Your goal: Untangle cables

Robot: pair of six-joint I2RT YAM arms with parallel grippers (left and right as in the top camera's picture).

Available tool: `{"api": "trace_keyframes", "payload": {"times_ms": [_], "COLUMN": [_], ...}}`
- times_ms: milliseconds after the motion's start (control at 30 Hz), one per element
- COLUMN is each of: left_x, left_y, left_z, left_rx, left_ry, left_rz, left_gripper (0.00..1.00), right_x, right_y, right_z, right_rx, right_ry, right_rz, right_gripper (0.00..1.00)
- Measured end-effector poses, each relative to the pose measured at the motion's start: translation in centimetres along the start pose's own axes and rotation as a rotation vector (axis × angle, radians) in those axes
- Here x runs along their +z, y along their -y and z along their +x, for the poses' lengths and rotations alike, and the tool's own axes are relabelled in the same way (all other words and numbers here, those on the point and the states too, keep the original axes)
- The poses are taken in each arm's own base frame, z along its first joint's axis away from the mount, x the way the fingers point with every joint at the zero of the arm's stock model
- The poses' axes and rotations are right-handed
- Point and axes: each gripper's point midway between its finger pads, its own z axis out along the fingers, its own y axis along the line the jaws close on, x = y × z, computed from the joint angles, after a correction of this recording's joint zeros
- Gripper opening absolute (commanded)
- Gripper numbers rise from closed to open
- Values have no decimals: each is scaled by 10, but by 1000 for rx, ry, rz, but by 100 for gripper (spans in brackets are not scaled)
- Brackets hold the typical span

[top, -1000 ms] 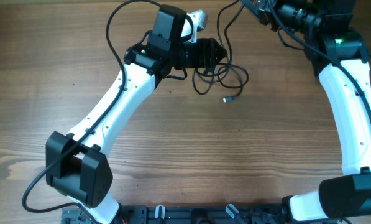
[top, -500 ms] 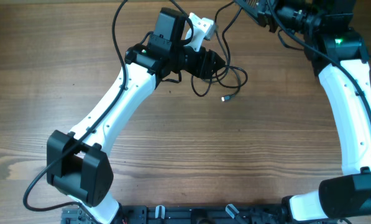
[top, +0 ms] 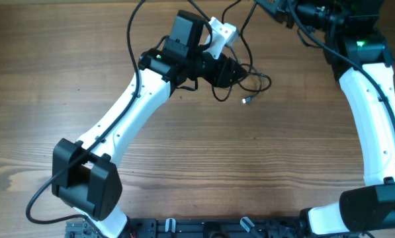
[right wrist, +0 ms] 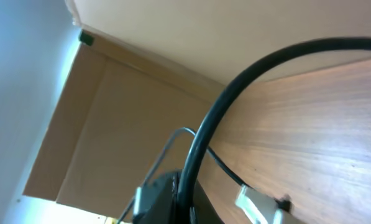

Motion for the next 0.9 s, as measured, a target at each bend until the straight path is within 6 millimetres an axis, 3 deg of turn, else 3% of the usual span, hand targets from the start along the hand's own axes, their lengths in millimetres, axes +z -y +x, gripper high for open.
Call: {"api": "trace_keyframes", "payload": {"times_ms": [67,200,367,467,500,667,767,900], "left_x": [1,2,1,-1,-2,-4,-5,-7], "left_y": [5,8,5,0,-2,-9,-10,-10], "left_z": [2,18,34,43,49,63,71,77], "left_rx": [0,-41,-84,-108,-119,-148,-157,-173], "left_ry": [-8,-70,-130,-166,-189,-240,-269,-296], "left_rz": [18,25,5,-26,-44,-88,-95,-100], "left_gripper": [53,52,51,45,42,4,4,4], "right_x": [-1,-12,-40,-55,-60,-79,-82,-84], "right_y": [-19,-33,-17,-7,-2,35,73,104], "right_z": [-7,-25,-59,-74,-78,-86,-73,-55], "right_rx": [-37,-65,-13,1,13,104,185,210], "right_ry": [15,68,189,252,268,316,313,271], "right_rz": [-70,-127,-76,-46,-31,87,232,351], "right_gripper": [4,4,4,4,4,4,4,4]}}
